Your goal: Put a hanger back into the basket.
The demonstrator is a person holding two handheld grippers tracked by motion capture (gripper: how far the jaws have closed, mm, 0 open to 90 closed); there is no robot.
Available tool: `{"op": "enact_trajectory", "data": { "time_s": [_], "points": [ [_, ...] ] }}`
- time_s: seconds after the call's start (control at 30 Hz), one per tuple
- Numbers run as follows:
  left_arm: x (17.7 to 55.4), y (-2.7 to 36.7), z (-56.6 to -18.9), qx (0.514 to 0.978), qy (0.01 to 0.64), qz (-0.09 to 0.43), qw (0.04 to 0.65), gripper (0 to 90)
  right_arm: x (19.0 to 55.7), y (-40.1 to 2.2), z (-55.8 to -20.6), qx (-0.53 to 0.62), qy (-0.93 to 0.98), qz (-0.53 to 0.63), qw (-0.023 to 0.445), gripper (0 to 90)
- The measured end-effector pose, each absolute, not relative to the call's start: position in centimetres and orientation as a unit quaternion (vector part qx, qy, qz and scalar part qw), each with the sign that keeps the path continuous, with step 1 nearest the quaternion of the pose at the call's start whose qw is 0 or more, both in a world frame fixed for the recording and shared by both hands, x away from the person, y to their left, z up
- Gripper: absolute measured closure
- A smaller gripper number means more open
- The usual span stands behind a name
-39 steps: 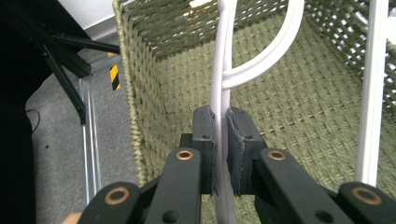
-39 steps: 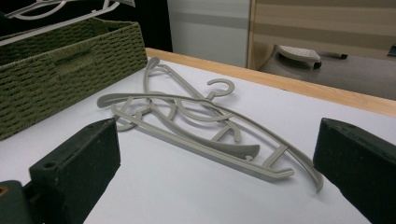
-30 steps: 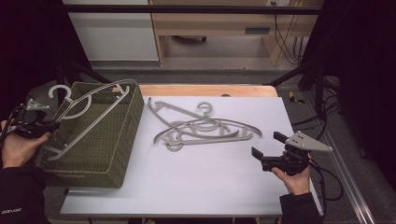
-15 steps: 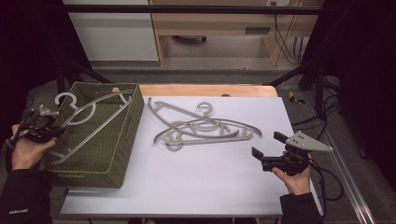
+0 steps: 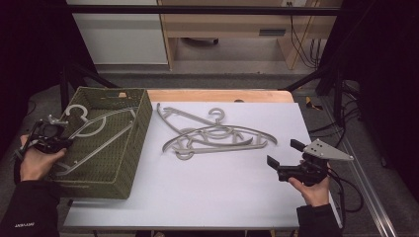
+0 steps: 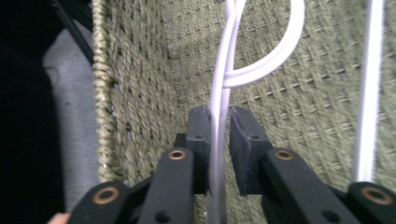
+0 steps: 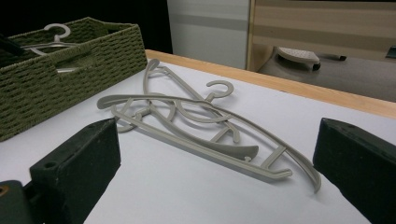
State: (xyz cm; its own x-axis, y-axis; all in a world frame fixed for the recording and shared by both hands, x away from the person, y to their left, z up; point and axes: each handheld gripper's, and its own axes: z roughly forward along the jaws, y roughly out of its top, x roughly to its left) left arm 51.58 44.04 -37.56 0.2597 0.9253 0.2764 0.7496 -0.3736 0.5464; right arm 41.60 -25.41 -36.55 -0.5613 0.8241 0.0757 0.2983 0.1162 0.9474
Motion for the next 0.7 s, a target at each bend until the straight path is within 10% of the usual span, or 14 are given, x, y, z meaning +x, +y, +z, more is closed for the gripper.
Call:
{"op": "enact_trajectory", "data": {
  "time_s": [0.7],
  "points": [
    [46.4, 40.5, -33.5, 0.727, 0.481, 0.264, 0.412, 44.0, 41.5, -25.8, -36.4, 0.4, 0.701, 0.535, 0.25, 1.0]
  ]
}}
